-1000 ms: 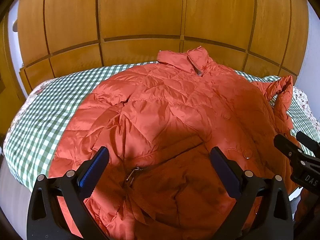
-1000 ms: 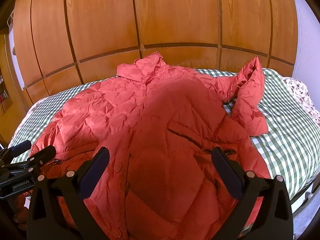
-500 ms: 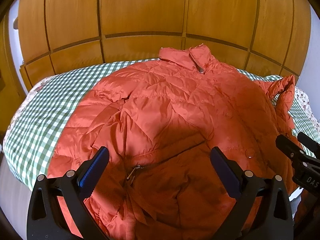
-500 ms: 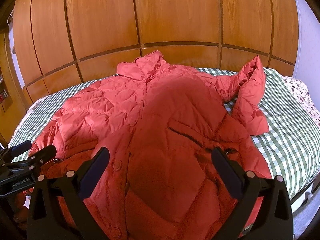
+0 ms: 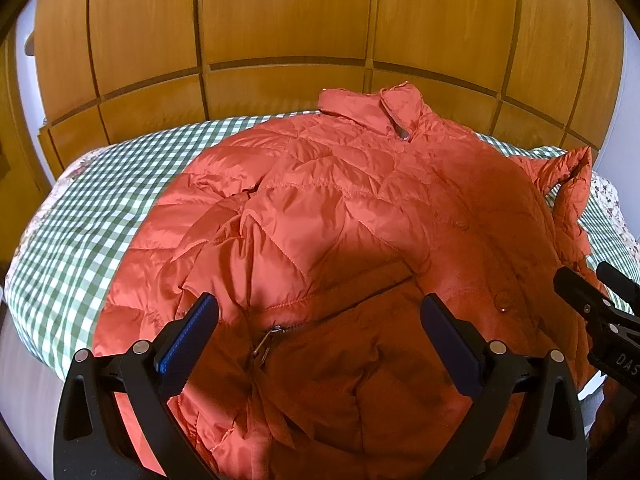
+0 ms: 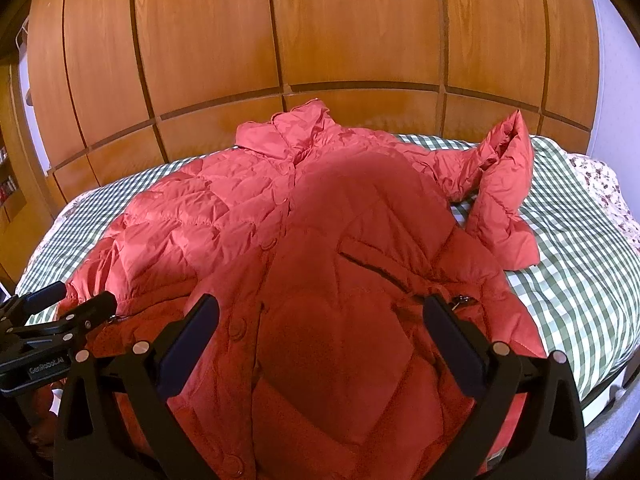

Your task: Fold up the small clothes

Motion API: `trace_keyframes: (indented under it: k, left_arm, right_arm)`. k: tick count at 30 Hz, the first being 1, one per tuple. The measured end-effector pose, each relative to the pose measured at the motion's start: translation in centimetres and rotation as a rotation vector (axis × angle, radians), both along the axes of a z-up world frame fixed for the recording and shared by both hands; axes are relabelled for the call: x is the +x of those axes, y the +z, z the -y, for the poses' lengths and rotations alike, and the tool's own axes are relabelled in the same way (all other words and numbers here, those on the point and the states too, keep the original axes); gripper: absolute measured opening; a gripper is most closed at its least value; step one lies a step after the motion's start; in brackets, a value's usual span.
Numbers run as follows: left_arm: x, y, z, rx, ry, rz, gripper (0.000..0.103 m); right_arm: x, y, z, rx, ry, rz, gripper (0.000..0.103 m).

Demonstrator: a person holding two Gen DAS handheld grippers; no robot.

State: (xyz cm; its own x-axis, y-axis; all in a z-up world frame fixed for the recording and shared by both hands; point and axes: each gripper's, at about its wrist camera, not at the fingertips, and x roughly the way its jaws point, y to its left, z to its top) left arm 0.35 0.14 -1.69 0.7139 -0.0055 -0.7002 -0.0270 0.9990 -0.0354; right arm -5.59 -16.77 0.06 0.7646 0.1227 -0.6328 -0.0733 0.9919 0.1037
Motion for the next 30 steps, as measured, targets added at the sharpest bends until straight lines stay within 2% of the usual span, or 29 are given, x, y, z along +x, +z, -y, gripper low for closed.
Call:
trace_keyframes:
  k: [19,28,30]
  left_arm:
    - [0.5,-0.5,-0.7,-0.018,0.011,-0.033,0.100]
    - [1.3,-0.8,-2.3,-0.056,0.017,-0.078,0.100]
    - [2.0,-0.9,-3.5,-0.094,0.010,-0.111,0.100]
  right_arm:
    - [0.6,0.2,-0.6,-0.028,0.019,0.014,0.101]
    - [2.3,1.2,-1.1,-0.070,0.031,0.040,0.101]
    - [3.0,1.5,-1.3,-0.087,0.035,0.050,0.101]
